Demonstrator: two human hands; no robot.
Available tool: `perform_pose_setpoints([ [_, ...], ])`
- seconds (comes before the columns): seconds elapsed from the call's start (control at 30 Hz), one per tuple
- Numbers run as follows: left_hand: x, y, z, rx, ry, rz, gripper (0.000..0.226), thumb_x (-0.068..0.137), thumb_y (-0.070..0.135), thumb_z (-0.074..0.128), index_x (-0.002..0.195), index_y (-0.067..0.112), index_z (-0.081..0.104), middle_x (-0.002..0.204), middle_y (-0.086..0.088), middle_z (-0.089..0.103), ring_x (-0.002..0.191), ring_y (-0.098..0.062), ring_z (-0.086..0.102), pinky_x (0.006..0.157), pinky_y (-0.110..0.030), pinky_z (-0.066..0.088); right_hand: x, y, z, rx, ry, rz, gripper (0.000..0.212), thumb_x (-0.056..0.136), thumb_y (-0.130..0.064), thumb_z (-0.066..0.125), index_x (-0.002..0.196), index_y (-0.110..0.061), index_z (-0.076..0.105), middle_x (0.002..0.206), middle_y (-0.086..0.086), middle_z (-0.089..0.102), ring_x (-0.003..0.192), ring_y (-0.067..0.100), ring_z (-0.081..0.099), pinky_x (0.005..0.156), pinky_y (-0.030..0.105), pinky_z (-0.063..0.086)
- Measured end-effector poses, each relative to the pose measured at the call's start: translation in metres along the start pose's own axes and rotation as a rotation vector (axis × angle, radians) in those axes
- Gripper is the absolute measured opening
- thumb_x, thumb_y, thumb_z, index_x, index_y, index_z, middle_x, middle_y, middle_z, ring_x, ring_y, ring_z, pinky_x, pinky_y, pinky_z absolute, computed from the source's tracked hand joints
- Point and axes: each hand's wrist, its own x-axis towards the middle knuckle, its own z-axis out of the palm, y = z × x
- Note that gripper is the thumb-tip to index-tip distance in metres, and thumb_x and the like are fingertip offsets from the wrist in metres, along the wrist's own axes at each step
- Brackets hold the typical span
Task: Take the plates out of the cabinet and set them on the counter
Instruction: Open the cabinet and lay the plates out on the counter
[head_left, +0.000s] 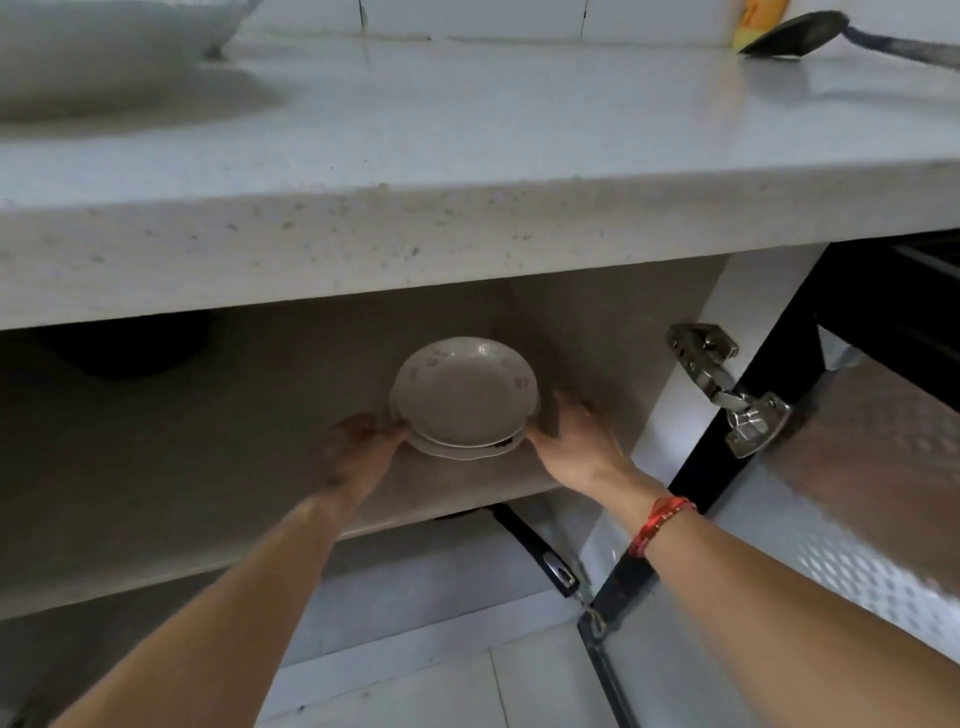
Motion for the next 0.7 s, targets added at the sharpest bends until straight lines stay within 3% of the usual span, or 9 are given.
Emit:
perform_pose_setpoints([
  [0.1, 0.009, 0.018, 0.010, -0.085, -0.012, -0.016, 0.058, 0.064, 0.059, 0.068, 0.097, 0.011, 0.071, 0.088, -0.011, 0.075, 0.086, -0.029, 0.071, 0.086, -0.044, 0.056, 0.031, 0.009, 0.009, 0.095, -0.018, 0.157, 0.052, 0.095, -0.050, 0.052, 0.132, -0.014, 0.058, 0.127, 0.011, 0.065, 0.115, 0.032, 0.062, 0.091, 0.037, 0.052],
  [0.17, 0.001, 0.036, 0.013, -0.168, -0.018, -0.018, 0.045, 0.070, 0.046, 0.069, 0.093, 0.007, 0.073, 0.083, -0.011, 0.076, 0.081, -0.028, 0.072, 0.085, -0.046, 0.058, 0.048, 0.016, 0.017, 0.332, -0.010, 0.253, 0.057, 0.089, -0.053, 0.059, 0.127, -0.009, 0.062, 0.122, 0.013, 0.067, 0.104, 0.031, 0.068, 0.085, 0.040, 0.058],
  [0.3, 0.011, 0.046, 0.020, -0.296, -0.013, -0.037, 0.020, 0.085, 0.017, 0.067, 0.093, -0.001, 0.069, 0.082, -0.015, 0.071, 0.075, -0.028, 0.070, 0.079, -0.047, 0.060, 0.064, 0.017, 0.021, 0.639, -0.064, 0.308, 0.035, 0.097, -0.036, 0.059, 0.111, -0.005, 0.063, 0.099, 0.014, 0.070, 0.079, 0.028, 0.073, 0.067, 0.037, 0.063],
  [0.37, 0.018, 0.048, 0.021, -0.319, -0.001, -0.054, 0.013, 0.087, 0.010, 0.065, 0.090, -0.002, 0.067, 0.079, -0.016, 0.069, 0.071, -0.028, 0.069, 0.073, -0.046, 0.061, 0.066, 0.014, 0.021, 0.684, -0.100, 0.318, 0.029, 0.099, -0.034, 0.057, 0.102, -0.006, 0.063, 0.090, 0.013, 0.070, 0.075, 0.027, 0.072, 0.062, 0.036, 0.063],
  [0.5, 0.022, 0.047, 0.022, -0.362, -0.015, -0.079, 0.005, 0.086, 0.000, 0.064, 0.088, -0.005, 0.064, 0.082, -0.019, 0.066, 0.070, -0.028, 0.066, 0.045, -0.034, 0.059, 0.071, 0.012, 0.023, 0.734, -0.111, 0.328, 0.039, 0.098, -0.030, 0.060, 0.120, 0.002, 0.059, 0.099, 0.020, 0.071, 0.074, 0.030, 0.073, 0.053, 0.036, 0.062],
  [0.7, 0.018, 0.047, 0.023, -0.357, -0.014, -0.039, 0.004, 0.085, -0.005, 0.062, 0.088, -0.004, 0.063, 0.079, -0.018, 0.065, 0.069, -0.027, 0.067, 0.048, -0.036, 0.060, 0.070, 0.010, 0.024, 0.773, -0.093, 0.347, 0.026, 0.093, -0.015, 0.064, 0.114, 0.001, 0.063, 0.088, 0.016, 0.071, 0.071, 0.028, 0.072, 0.056, 0.037, 0.060],
])
